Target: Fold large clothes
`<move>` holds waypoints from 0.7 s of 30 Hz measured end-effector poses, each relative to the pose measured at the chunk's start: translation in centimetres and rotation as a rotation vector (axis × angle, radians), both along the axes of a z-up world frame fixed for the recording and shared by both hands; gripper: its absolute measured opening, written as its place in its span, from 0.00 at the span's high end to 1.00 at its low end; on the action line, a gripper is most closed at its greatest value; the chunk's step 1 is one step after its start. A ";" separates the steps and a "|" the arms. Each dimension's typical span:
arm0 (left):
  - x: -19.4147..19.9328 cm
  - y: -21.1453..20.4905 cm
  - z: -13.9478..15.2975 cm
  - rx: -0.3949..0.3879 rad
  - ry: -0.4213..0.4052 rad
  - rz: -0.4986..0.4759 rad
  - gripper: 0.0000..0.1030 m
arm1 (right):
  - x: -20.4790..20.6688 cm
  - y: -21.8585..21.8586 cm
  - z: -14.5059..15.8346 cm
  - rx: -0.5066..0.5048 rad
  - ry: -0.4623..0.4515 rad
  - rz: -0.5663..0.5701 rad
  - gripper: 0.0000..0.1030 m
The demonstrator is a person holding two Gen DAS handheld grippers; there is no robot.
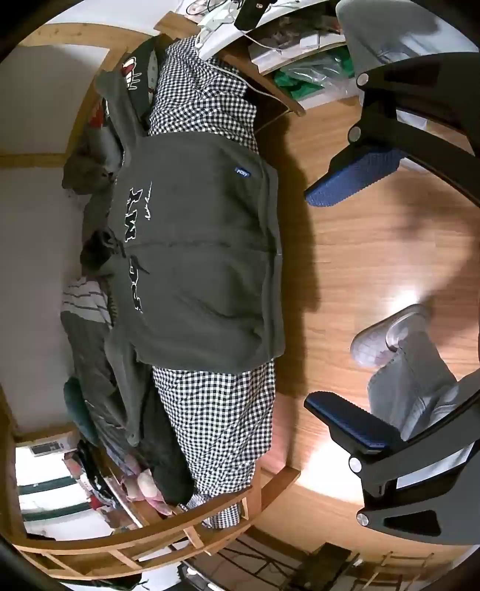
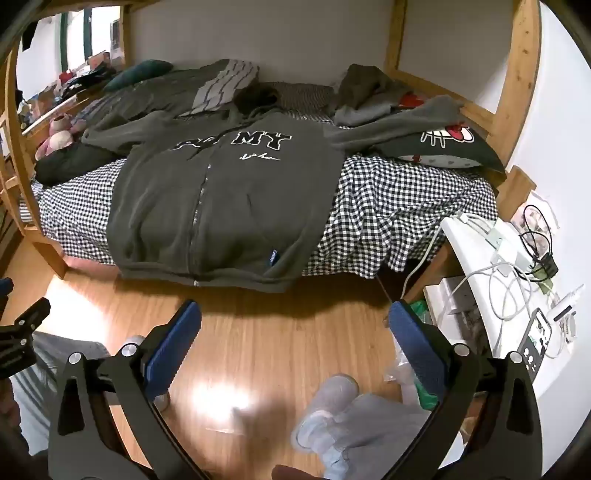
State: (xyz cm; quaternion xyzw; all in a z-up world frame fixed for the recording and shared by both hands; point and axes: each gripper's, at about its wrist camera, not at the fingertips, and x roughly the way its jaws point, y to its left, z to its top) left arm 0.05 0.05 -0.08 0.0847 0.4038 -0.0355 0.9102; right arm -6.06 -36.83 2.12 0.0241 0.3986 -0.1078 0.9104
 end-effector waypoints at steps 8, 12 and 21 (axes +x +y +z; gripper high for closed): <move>0.0 0.0 -0.4 0.001 0.000 -0.005 0.04 | 0.2 0.1 -0.2 0.009 0.016 0.002 0.02; 0.0 -0.5 0.1 -0.010 0.000 -0.001 0.04 | 0.1 0.3 -0.1 0.004 0.016 0.003 0.02; 0.2 -0.5 -0.1 -0.012 0.004 -0.001 0.04 | 0.4 0.5 -0.4 0.002 0.020 0.005 0.02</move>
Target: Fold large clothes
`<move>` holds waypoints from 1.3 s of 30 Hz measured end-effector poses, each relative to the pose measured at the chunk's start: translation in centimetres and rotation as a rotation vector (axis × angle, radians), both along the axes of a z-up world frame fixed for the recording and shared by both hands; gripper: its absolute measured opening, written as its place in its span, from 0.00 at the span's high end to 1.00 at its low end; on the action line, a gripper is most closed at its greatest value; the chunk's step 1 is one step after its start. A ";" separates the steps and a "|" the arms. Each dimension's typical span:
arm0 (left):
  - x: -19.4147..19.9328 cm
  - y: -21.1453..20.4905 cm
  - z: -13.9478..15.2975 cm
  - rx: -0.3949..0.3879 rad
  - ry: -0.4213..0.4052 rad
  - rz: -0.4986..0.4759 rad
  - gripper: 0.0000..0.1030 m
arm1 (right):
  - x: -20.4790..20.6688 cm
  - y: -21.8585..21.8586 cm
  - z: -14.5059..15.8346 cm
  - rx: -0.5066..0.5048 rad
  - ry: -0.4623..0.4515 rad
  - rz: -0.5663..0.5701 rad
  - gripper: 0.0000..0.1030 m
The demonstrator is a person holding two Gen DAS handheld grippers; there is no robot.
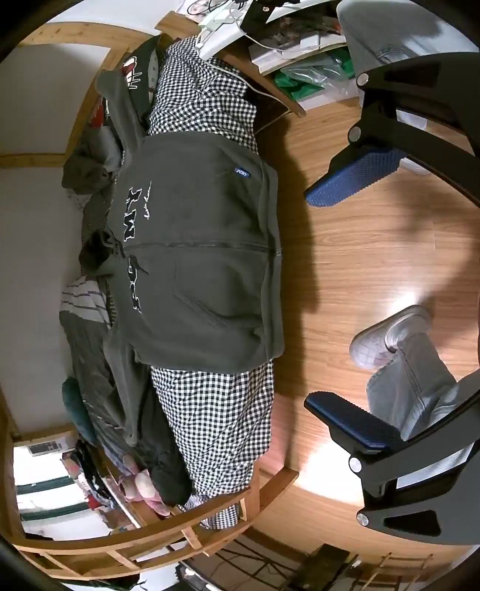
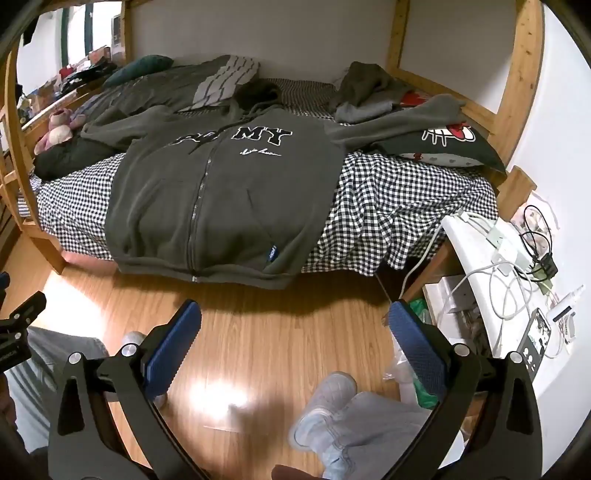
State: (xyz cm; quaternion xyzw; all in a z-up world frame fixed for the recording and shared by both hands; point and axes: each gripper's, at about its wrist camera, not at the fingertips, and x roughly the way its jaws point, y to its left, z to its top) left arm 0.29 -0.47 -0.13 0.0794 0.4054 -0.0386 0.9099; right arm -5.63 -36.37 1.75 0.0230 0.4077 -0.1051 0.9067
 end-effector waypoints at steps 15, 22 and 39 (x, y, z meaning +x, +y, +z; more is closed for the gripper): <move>0.6 0.4 0.4 0.014 -0.011 -0.010 0.04 | -0.1 0.0 0.1 -0.006 -0.007 0.000 0.02; 1.3 0.3 0.9 0.036 -0.017 -0.013 0.04 | -0.6 -0.2 1.1 -0.003 -0.025 -0.004 0.02; 1.7 0.2 1.4 0.043 -0.012 -0.012 0.04 | -0.6 0.1 0.7 0.004 -0.016 0.005 0.02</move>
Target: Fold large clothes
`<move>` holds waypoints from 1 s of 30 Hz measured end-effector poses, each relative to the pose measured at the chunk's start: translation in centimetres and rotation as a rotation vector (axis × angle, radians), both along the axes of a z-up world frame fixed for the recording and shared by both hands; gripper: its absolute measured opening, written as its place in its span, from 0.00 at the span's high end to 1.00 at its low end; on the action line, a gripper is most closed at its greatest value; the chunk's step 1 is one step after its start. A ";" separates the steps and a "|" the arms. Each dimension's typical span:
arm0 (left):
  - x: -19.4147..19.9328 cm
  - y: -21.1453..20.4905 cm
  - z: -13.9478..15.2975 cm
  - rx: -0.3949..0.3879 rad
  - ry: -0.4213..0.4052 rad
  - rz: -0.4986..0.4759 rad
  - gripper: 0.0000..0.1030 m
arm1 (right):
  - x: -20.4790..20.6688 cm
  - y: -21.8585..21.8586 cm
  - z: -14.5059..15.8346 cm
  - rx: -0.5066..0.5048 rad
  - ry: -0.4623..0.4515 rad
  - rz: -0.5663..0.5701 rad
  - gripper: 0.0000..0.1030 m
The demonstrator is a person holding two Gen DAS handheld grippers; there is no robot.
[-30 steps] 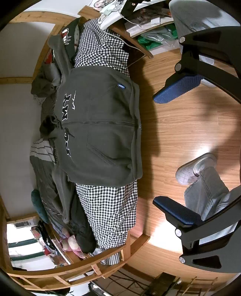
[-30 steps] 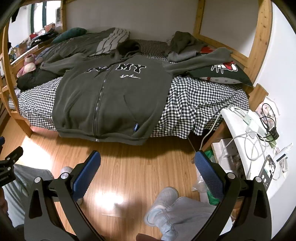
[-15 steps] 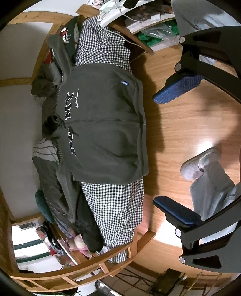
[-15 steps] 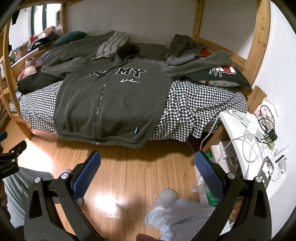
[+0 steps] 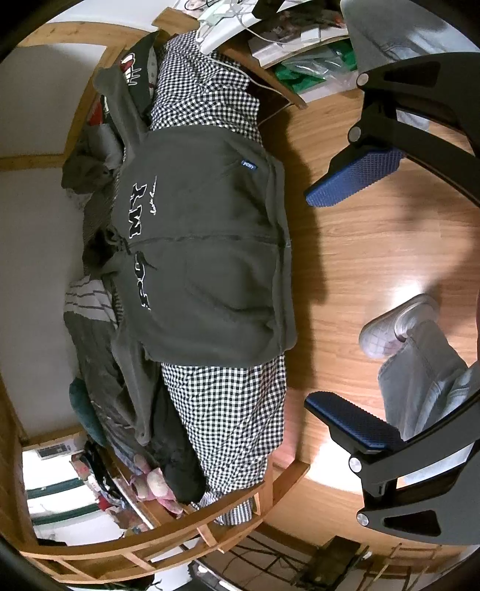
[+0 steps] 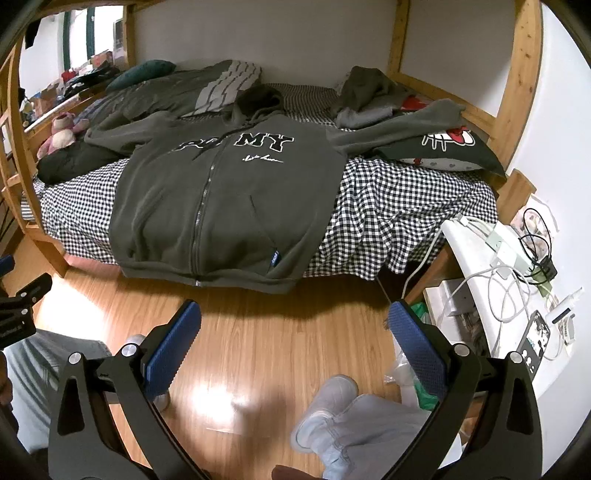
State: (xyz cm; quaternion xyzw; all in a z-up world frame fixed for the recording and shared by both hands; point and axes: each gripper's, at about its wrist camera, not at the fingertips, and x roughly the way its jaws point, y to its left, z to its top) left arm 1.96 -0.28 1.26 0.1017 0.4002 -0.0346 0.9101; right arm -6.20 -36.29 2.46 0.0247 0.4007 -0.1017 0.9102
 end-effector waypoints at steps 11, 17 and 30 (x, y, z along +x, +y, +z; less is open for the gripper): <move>0.2 0.0 -0.5 -0.001 0.007 -0.002 0.04 | 0.3 0.1 -0.4 0.004 0.005 0.005 0.02; 2.4 -0.6 -1.4 0.009 0.015 0.000 0.04 | 1.0 0.1 -1.4 -0.006 0.012 0.018 0.02; 11.9 -0.8 -3.5 0.022 0.033 0.011 0.04 | 8.3 1.3 -3.1 -0.051 -0.005 0.091 0.02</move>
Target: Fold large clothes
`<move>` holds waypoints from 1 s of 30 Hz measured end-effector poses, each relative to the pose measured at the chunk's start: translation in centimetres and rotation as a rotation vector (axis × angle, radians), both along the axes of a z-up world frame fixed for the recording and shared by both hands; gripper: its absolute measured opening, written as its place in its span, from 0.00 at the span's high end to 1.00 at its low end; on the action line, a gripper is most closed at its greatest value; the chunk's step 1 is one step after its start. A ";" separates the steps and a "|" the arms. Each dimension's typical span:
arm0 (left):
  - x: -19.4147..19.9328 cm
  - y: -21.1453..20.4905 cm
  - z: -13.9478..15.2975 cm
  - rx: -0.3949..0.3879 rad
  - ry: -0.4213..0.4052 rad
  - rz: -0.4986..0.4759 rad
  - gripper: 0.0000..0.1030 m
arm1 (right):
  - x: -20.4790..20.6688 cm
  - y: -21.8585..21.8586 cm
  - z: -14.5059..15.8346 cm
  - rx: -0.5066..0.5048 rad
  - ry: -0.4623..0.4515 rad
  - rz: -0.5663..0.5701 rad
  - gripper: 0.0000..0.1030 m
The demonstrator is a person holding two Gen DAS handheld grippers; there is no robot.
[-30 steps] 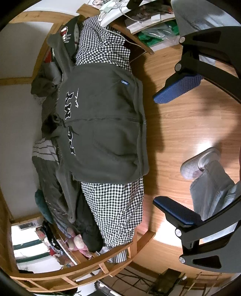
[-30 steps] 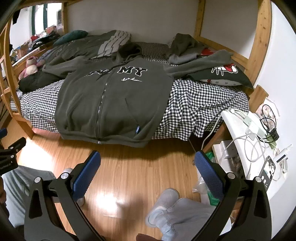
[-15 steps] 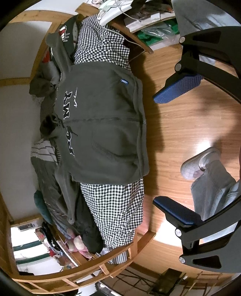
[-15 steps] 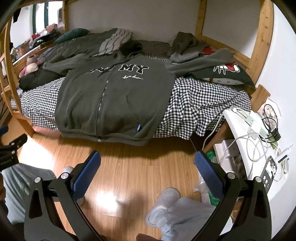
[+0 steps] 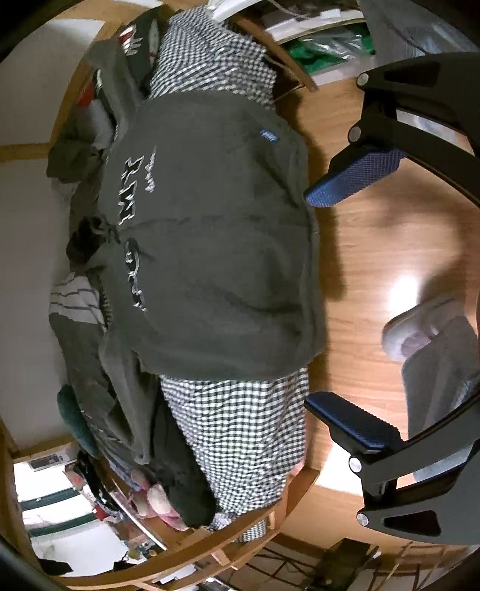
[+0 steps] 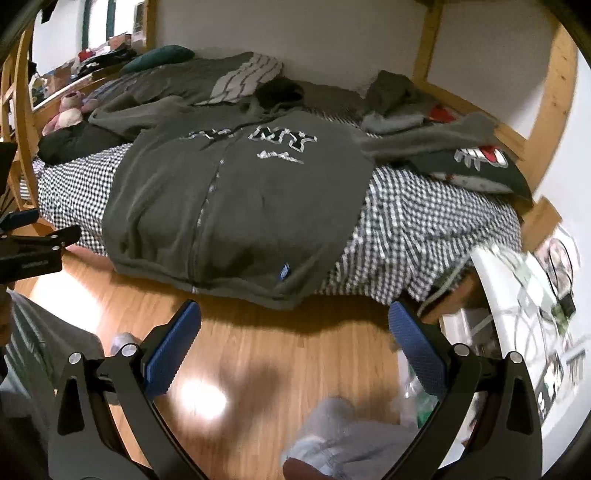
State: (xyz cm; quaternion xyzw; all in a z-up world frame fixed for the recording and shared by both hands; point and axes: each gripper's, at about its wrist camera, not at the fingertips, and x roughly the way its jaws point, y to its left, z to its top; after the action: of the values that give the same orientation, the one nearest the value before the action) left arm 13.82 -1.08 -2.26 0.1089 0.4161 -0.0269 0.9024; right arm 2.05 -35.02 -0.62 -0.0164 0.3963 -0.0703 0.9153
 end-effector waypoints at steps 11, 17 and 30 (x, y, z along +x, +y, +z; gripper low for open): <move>10.7 3.3 3.7 -0.008 -0.056 0.051 0.04 | 11.0 1.2 2.7 -0.008 -0.037 -0.005 0.02; 18.2 5.8 3.8 -0.015 -0.057 0.115 0.04 | 16.5 0.9 2.1 0.016 -0.044 -0.031 0.02; 36.7 25.9 1.6 -0.442 -0.033 0.306 0.04 | 29.5 16.1 -2.0 -0.054 -0.111 0.281 0.02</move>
State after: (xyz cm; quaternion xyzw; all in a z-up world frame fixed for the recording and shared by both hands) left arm 50.51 24.87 -0.63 -0.1544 0.3970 0.0213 0.9045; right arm 31.53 -18.93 -2.60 -0.0923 0.3370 0.0469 0.9358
